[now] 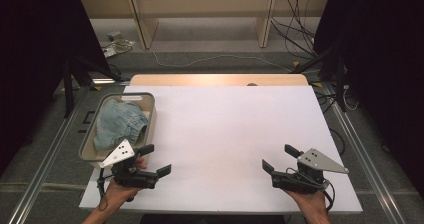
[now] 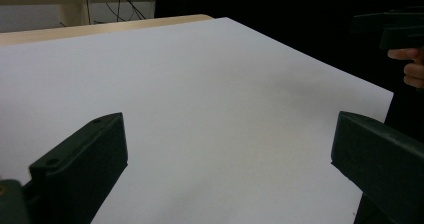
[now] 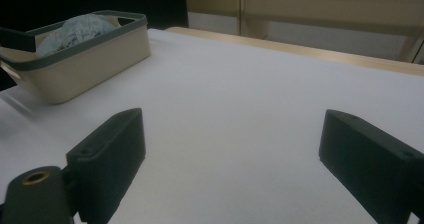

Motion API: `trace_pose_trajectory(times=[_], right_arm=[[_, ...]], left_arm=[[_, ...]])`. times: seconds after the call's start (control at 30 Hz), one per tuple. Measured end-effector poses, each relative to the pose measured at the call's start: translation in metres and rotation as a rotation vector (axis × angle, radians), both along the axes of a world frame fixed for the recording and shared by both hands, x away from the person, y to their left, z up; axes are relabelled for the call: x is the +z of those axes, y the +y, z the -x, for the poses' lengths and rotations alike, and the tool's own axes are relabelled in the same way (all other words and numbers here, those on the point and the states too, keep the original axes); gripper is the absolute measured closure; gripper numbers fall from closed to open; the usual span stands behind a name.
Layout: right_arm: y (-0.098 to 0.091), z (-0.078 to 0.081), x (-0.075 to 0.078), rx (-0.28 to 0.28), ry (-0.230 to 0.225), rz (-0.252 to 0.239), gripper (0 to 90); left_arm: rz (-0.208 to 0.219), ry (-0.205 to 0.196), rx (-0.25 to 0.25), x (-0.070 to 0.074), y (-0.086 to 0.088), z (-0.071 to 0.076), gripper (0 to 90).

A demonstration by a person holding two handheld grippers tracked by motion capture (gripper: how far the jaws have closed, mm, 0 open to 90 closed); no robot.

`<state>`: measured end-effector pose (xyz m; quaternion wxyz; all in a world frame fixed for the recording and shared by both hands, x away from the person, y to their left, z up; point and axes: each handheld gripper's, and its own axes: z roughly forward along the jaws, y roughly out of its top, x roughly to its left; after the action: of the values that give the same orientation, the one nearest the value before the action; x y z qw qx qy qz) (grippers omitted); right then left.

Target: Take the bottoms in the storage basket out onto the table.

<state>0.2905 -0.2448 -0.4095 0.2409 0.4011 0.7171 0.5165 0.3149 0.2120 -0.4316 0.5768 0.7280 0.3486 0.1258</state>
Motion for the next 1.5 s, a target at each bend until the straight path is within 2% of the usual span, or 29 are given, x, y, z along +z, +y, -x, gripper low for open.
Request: trace_pose_trajectory(times=[0.53, 0.8, 1.0, 1.13, 1.5], right_arm=[[0.001, 0.0, 0.0, 0.003, -0.001, -0.002, 12.2], [0.002, 0.001, 0.001, 0.004, -0.007, 0.001, 12.3], [0.002, 0.001, 0.001, 0.003, -0.012, 0.002, 12.3], [0.003, 0.001, 0.001, 0.006, -0.017, 0.005, 12.3], [0.004, 0.0, 0.0, 0.007, -0.011, 0.01, 12.3]], left_arm=[[-0.008, -0.001, 0.015, 0.001, 0.0, -0.001, 0.9], [-0.024, -0.005, 0.007, 0.002, -0.001, -0.002, 0.6], [0.004, 0.001, 0.013, 0.004, 0.001, -0.003, 0.6], [0.024, 0.014, 0.0, 0.007, 0.0, -0.003, 0.6], [0.027, 0.019, 0.019, 0.012, -0.003, -0.008, 0.6]])
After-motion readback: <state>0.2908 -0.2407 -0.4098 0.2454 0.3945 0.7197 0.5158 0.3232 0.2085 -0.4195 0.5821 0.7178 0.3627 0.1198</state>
